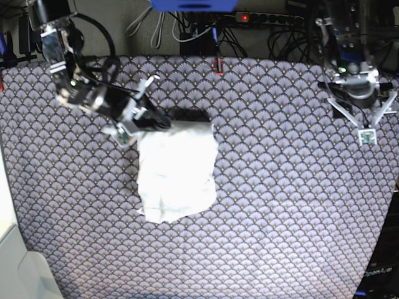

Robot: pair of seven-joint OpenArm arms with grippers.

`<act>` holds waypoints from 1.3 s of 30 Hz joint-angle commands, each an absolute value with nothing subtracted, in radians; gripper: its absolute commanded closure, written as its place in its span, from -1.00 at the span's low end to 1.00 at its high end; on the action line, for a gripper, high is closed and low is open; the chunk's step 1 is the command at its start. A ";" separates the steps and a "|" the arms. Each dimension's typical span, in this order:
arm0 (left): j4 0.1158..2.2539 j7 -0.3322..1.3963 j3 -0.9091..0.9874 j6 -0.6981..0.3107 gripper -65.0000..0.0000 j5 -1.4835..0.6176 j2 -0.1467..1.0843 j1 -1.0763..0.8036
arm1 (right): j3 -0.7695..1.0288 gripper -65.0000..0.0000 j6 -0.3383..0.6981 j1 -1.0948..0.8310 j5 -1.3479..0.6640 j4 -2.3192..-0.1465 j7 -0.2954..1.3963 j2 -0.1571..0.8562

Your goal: Fold the T-shirt properly

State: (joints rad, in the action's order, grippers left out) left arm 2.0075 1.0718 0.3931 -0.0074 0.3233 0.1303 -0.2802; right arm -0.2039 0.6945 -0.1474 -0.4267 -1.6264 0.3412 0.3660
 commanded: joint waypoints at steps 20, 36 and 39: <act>2.006 1.056 0.496 -0.007 0.36 0.007 0.302 -0.519 | 0.392 1.00 0.698 -0.624 -0.446 -1.728 0.305 0.374; 1.753 0.914 0.493 -0.007 0.99 0.005 0.323 -0.639 | 0.644 1.00 0.698 -0.794 -0.446 -1.564 0.303 0.375; 1.707 0.855 0.464 -0.007 0.99 0.005 0.326 -0.676 | 0.661 1.00 0.698 -0.817 -0.444 -1.524 0.303 0.375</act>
